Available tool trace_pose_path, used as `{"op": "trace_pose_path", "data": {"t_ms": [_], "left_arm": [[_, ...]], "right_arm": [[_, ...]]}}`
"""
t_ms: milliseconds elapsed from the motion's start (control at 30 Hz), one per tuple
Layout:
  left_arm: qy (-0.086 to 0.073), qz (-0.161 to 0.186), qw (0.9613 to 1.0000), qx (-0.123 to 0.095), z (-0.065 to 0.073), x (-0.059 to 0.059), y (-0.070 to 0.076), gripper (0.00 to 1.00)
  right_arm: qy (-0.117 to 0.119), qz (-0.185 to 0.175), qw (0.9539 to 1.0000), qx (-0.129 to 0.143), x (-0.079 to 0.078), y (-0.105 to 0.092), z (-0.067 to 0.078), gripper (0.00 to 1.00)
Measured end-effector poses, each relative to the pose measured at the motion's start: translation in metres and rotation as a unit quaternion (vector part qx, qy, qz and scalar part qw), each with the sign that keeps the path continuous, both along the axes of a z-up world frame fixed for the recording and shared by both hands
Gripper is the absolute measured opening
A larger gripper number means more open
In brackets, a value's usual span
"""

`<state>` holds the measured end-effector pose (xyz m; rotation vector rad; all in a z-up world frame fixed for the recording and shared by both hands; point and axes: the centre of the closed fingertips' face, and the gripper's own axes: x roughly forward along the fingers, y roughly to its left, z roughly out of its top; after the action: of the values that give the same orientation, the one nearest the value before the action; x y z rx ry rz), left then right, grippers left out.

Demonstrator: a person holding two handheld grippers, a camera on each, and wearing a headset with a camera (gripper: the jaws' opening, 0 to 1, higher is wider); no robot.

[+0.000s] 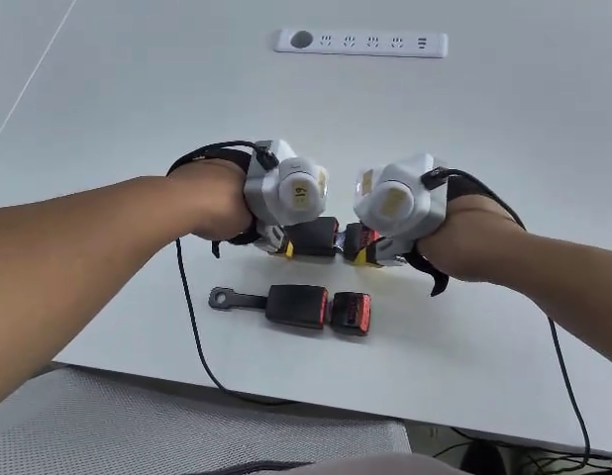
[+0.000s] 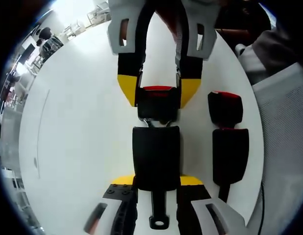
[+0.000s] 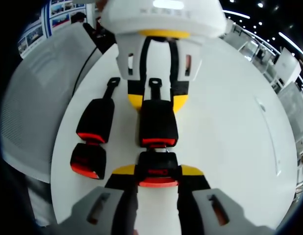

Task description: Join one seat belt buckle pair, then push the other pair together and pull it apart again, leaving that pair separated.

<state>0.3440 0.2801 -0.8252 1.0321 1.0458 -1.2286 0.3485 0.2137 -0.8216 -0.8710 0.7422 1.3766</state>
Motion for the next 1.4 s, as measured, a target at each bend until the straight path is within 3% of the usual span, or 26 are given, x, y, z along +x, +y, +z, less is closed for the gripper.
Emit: {"op": "trace_pose_path", "data": {"t_ms": [1400], "left_arm": [[0.002,0.011,0.9999,-0.003,-0.001,0.000,0.001,0.31]], "right_arm": [[-0.006,-0.006,0.9999,0.012,-0.001,-0.017,0.002,0.31]]}}
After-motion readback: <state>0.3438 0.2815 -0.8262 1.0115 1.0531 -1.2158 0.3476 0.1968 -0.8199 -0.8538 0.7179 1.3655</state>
